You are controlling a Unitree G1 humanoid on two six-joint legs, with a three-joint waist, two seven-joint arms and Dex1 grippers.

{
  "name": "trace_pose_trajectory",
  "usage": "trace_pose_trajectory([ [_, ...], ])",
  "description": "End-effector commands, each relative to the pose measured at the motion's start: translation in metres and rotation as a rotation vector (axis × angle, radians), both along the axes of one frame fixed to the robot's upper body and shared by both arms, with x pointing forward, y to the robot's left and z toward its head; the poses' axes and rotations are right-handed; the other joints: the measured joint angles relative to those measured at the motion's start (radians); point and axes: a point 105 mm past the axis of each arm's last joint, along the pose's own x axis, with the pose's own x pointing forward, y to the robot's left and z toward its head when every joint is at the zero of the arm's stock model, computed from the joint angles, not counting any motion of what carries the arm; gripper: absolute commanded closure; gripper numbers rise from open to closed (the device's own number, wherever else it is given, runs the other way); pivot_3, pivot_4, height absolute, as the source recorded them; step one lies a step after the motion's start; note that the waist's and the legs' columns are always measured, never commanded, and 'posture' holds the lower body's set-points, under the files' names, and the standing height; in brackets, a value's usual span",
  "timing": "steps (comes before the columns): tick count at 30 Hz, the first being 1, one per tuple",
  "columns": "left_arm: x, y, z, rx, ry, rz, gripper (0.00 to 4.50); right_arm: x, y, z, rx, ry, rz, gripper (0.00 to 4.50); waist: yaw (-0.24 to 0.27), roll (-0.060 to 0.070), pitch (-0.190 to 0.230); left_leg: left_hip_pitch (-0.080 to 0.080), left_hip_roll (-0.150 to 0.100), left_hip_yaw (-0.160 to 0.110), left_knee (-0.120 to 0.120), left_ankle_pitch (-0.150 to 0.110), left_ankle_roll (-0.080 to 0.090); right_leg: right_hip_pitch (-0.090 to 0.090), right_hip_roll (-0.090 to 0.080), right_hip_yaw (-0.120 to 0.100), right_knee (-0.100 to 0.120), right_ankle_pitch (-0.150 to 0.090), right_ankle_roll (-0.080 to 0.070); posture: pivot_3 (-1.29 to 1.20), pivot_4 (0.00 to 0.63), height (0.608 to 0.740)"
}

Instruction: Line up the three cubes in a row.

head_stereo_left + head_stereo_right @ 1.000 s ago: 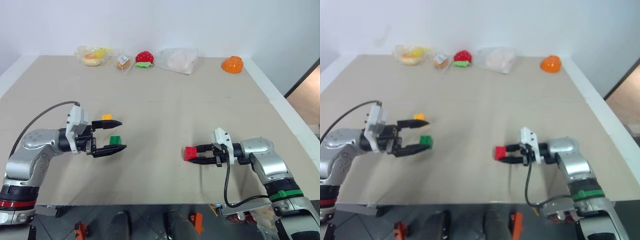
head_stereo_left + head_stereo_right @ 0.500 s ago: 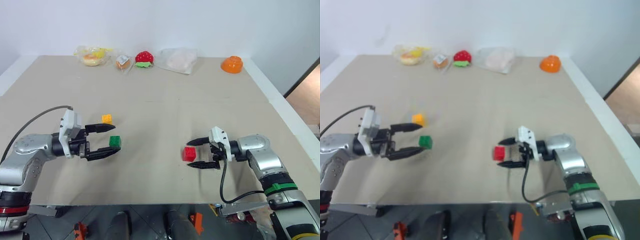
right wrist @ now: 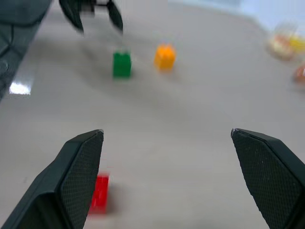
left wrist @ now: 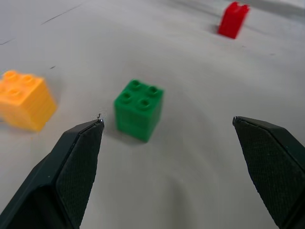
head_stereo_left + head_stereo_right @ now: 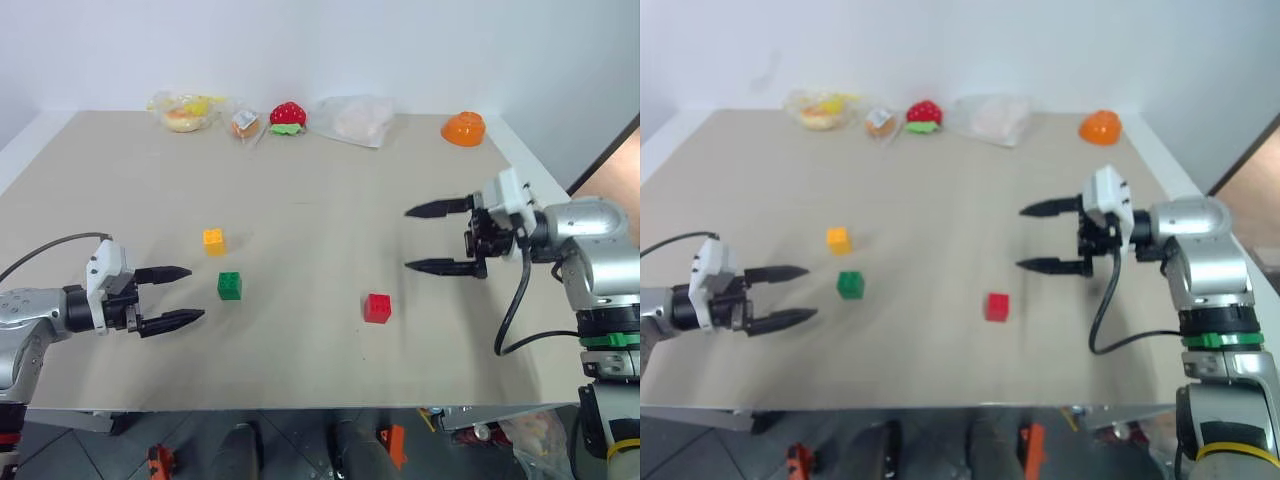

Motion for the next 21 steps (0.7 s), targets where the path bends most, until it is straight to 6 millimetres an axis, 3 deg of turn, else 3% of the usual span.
trace_pose_trajectory([
  [1,0.007,-0.005,-0.003,0.021,-0.019,-0.004,0.00,-0.012,0.013,0.003,0.021,-0.018,0.038,0.04,0.002,0.000,0.000,0.000,0.000,0.000,0.000,0.000,0.000,0.000,0.000,0.000,0.000,0.000,0.000,0.00,0.150,0.740],
  [8,0.022,-0.015,-0.018,0.022,-0.006,-0.031,0.00,-0.027,0.026,-0.011,0.031,0.035,0.045,0.04,0.003,0.000,0.000,-0.001,-0.001,0.000,-0.001,0.000,0.000,0.000,0.000,0.000,0.000,-0.001,0.001,0.00,0.150,0.740],
  [17,0.045,-0.032,-0.030,0.024,-0.002,-0.088,0.00,-0.032,0.024,-0.011,0.035,0.043,0.012,0.04,0.001,0.000,0.000,-0.001,-0.001,0.000,0.000,0.000,0.000,0.000,0.000,0.000,0.001,0.000,0.001,0.00,0.150,0.740],
  [21,0.051,-0.039,-0.032,0.018,-0.002,-0.122,1.17,-0.033,0.022,-0.013,0.029,0.043,-0.011,0.00,0.001,0.000,0.000,-0.001,-0.001,0.000,0.000,0.000,0.000,0.000,0.001,0.000,0.001,0.000,0.001,0.00,0.150,0.740],
])
